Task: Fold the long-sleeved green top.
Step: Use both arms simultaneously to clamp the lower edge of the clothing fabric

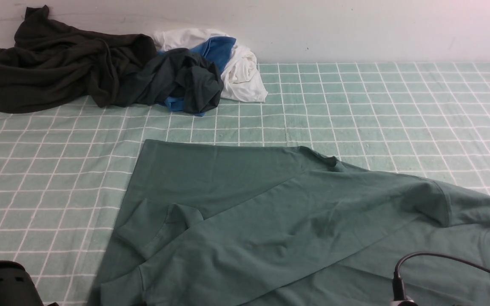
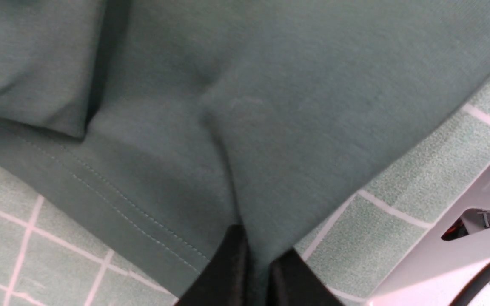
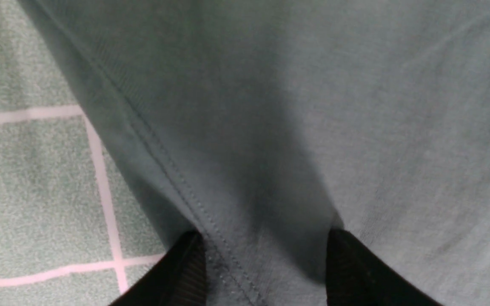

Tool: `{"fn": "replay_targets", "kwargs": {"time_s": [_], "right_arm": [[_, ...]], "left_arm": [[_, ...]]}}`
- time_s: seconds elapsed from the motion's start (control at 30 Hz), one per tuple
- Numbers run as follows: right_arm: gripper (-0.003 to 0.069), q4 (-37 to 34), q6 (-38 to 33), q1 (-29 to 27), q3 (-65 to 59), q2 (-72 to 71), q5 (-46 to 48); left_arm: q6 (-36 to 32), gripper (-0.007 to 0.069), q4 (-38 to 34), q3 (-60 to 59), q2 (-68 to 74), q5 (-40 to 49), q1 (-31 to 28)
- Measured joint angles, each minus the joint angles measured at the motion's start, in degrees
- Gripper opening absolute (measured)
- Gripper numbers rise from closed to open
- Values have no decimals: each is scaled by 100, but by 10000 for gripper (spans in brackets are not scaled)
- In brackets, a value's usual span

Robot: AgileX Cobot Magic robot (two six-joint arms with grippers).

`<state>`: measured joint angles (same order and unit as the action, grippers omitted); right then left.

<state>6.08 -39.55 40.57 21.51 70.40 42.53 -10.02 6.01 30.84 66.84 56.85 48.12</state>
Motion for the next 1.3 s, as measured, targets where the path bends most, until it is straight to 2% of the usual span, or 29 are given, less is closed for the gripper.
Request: {"fn": "replay_targets", "kwargs": {"time_s": [0.33, 0.83, 1.0, 1.3], "right_arm": [[372, 8, -91, 0, 0, -32, 413], [366, 248, -195, 0, -274, -154, 10], [293, 300, -97, 0, -207, -162, 71], [50, 496, 40, 0, -96, -77, 34]], "left_arm": [[-4, 6, 0, 0, 0, 5, 0], [-4, 6, 0, 0, 0, 5, 0], [-4, 6, 0, 0, 0, 5, 0], [-4, 6, 0, 0, 0, 10, 0]]}}
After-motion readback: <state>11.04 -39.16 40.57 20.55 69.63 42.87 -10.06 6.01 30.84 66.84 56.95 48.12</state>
